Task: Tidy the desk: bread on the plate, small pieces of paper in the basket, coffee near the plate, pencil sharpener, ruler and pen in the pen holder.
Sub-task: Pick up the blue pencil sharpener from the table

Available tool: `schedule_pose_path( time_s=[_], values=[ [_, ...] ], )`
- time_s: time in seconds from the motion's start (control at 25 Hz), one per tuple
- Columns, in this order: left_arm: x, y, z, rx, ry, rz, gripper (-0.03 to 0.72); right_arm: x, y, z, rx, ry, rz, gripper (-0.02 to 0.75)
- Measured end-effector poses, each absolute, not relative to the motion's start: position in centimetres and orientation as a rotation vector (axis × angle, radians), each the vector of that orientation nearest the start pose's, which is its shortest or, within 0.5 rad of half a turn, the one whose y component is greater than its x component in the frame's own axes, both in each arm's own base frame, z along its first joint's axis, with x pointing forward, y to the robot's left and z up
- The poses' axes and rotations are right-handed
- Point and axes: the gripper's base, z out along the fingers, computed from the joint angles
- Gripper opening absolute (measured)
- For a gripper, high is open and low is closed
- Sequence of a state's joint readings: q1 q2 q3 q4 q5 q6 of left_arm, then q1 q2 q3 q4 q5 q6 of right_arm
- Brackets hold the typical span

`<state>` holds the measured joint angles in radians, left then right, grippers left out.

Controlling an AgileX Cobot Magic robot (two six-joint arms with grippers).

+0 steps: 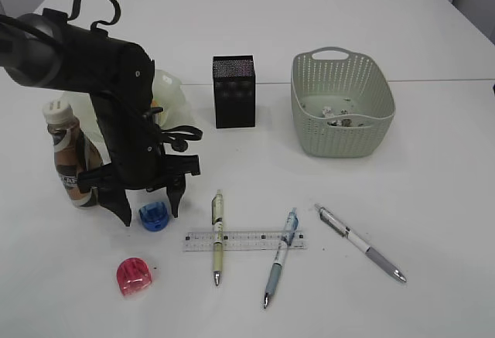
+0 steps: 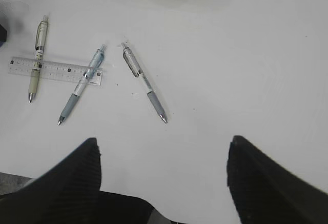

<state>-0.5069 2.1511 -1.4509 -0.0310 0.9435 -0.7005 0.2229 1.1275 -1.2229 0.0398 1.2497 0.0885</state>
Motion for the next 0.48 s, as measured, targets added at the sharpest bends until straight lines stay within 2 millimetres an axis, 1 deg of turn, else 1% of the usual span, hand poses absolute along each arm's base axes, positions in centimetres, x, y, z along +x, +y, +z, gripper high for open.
schedule_pose_path(
  time_s=[0.2,0.48],
  values=[
    [35.47,-19.96,12.08,-0.331,3.118,-0.054,0.475,19.45,4.76,38.22,-0.174,2.640,0.159,0.561],
    [35.54,-20.01,11.70,-0.333,3.118,-0.056,0.467,19.45,4.76,38.22,-0.174,2.640,0.159,0.561]
  ],
)
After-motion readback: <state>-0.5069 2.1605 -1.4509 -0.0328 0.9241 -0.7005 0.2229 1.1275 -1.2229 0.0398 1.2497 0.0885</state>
